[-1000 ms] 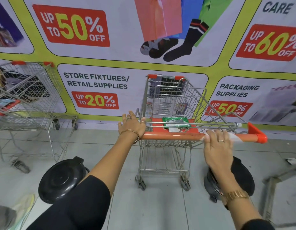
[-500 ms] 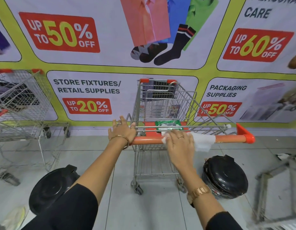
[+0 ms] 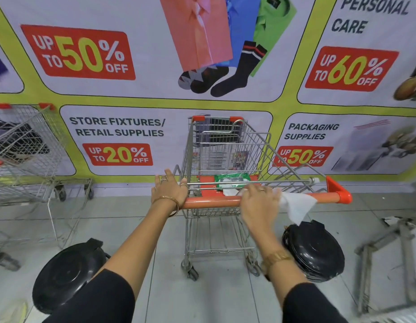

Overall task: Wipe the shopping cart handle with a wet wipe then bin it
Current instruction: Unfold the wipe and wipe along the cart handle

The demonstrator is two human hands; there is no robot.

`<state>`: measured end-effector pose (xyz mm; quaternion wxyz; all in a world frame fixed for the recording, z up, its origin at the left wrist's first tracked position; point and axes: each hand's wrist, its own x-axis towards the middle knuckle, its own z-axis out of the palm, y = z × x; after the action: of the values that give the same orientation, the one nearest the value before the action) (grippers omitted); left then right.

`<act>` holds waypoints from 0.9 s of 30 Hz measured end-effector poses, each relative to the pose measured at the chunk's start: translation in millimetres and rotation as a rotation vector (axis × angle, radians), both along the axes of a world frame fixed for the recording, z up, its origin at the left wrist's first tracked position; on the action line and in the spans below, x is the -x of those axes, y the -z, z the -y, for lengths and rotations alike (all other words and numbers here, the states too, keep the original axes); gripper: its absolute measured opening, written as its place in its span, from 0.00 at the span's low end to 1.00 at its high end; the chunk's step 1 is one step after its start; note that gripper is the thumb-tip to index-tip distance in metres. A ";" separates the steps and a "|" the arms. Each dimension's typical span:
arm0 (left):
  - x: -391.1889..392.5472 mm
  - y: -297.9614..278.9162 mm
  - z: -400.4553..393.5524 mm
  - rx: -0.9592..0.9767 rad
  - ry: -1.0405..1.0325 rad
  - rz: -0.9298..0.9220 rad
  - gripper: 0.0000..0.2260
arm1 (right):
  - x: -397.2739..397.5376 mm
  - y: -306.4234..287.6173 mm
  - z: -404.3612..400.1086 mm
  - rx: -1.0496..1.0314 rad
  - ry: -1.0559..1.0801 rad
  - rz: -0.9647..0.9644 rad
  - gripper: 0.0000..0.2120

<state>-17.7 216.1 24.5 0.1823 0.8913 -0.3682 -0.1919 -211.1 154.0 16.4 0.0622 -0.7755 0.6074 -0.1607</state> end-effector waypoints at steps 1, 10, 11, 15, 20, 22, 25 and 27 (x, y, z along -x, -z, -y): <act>0.0 0.4 0.5 -0.008 0.000 0.012 0.29 | -19.0 0.5 -9.7 0.003 -0.055 -0.007 0.20; -4.8 0.2 -1.5 -0.050 -0.042 0.085 0.29 | -14.0 12.7 -23.8 0.031 -0.262 0.124 0.25; -4.2 0.2 -1.0 -0.049 -0.045 0.084 0.29 | 0.8 14.1 -15.3 0.035 -0.215 0.119 0.23; -2.5 -0.3 1.2 -0.043 -0.048 0.074 0.29 | 77.1 12.4 29.2 0.041 0.027 0.105 0.20; -1.3 0.5 2.4 -0.015 -0.040 0.007 0.30 | 105.1 9.0 53.3 0.035 0.157 0.168 0.21; -0.9 0.0 3.3 0.000 -0.044 0.002 0.30 | 87.5 8.2 43.9 0.035 0.223 0.227 0.19; -0.4 0.0 5.3 -0.033 -0.038 0.070 0.30 | 43.5 4.9 18.2 -0.028 0.181 0.220 0.19; 1.9 -0.6 5.4 -0.050 -0.038 0.086 0.30 | 5.2 4.9 -2.3 -0.078 0.114 0.210 0.19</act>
<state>-19.6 210.7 25.1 0.1475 0.9098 -0.3540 -0.1590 -216.3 156.3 11.5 0.1463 -0.7156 0.6464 -0.2208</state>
